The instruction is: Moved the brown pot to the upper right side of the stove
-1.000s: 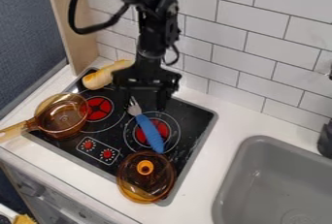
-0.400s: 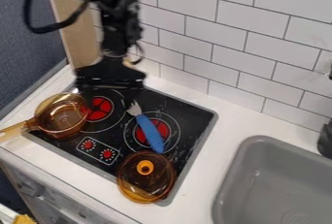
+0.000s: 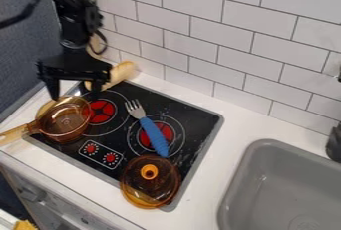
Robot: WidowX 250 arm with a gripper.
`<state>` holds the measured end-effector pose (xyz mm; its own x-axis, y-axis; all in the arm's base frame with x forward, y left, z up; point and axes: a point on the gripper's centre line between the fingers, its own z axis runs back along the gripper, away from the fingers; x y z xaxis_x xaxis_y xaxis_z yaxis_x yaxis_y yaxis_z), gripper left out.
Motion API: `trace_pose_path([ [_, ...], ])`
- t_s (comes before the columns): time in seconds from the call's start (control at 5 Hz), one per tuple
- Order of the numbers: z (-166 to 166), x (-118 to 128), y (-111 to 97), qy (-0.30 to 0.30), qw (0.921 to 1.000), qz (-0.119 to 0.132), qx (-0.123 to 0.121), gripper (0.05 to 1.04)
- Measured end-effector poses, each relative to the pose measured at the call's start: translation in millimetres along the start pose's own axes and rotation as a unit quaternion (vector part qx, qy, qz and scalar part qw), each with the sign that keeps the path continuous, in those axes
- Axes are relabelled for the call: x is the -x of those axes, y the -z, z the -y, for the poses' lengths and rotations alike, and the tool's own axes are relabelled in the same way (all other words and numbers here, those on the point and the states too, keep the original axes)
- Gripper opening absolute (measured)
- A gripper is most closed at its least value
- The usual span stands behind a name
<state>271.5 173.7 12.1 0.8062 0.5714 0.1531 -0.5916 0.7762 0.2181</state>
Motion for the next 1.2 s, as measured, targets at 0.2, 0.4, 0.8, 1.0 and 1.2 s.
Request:
trace_pose_path([
  [0.2,-36.4,-6.2,17.0,-0.003,0.9999,-0.014,0.008,0.998],
  [0.4,-50.0,-9.5,33.6,0.018,0.9993,-0.031,0.007,0.998],
  [0.8,-46.9,-2.9,58.3,0.044,0.9979,-0.031,0.038,0.998],
  [1.0,-37.4,4.0,66.1,0.062,0.9958,-0.030,0.061,0.950],
  [1.2,-36.2,5.1,69.0,0.045,0.9968,-0.018,0.064,0.664],
])
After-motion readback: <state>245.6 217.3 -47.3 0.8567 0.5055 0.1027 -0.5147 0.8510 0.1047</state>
